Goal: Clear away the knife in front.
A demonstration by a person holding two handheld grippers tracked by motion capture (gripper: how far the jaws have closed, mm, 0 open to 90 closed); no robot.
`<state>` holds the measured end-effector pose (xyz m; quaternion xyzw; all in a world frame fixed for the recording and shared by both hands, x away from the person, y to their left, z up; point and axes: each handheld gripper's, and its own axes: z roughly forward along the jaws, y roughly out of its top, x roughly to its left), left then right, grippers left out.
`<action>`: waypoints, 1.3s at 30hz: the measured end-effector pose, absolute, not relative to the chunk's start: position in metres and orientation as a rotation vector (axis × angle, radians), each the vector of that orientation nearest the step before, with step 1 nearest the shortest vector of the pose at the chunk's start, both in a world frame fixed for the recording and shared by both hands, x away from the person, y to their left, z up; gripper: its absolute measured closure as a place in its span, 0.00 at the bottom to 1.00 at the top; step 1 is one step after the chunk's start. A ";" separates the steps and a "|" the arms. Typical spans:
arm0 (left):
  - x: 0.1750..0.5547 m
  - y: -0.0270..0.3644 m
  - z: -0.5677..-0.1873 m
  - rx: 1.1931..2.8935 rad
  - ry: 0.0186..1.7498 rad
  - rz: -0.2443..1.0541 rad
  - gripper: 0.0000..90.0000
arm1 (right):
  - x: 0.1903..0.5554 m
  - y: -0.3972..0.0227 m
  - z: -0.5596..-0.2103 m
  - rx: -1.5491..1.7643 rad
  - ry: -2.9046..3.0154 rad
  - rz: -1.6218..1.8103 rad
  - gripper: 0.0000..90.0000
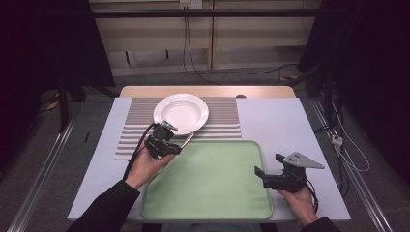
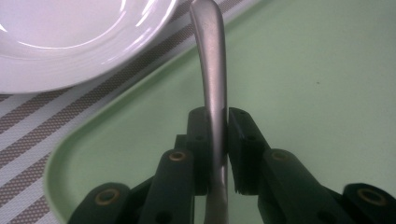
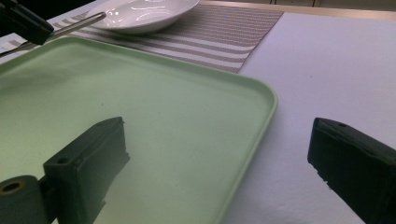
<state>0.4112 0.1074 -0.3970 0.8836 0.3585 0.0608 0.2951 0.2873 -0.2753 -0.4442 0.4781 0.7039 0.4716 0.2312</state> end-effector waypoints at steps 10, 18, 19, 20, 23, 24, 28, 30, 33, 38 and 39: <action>0.406 0.095 -0.414 2.397 0.942 0.109 0.89 | 0.287 -0.275 -0.444 1.313 1.937 1.295 0.05; 0.400 0.092 -0.429 2.424 0.988 0.072 0.89 | 0.287 -0.275 -0.444 1.311 1.940 1.295 0.05; 0.399 0.092 -0.430 2.430 0.985 0.073 0.89 | 0.287 -0.275 -0.444 1.310 1.941 1.295 0.05; 0.398 0.091 -0.431 2.434 0.984 0.082 0.89 | 0.287 -0.275 -0.444 1.311 1.941 1.295 0.05; 0.395 0.091 -0.431 2.432 0.985 0.084 0.89 | 0.287 -0.274 -0.444 1.311 1.941 1.295 0.05; 0.394 0.092 -0.431 2.433 0.983 0.081 0.89 | 0.287 -0.274 -0.444 1.311 1.941 1.295 0.05; 0.390 0.093 -0.431 2.427 0.991 0.080 0.89 | 0.287 -0.274 -0.444 1.309 1.942 1.296 0.05; 0.387 0.094 -0.431 2.427 0.994 0.086 0.89 | 0.287 -0.274 -0.444 1.307 1.942 1.296 0.05; 0.383 0.097 -0.431 2.424 0.987 0.088 0.88 | 0.286 -0.274 -0.444 1.305 1.943 1.294 0.05; 0.377 0.101 -0.431 2.431 0.976 0.100 0.88 | 0.286 -0.274 -0.444 1.305 1.942 1.293 0.05; 0.376 0.101 -0.432 2.425 0.977 0.096 0.88 | 0.286 -0.274 -0.444 1.304 1.943 1.293 0.05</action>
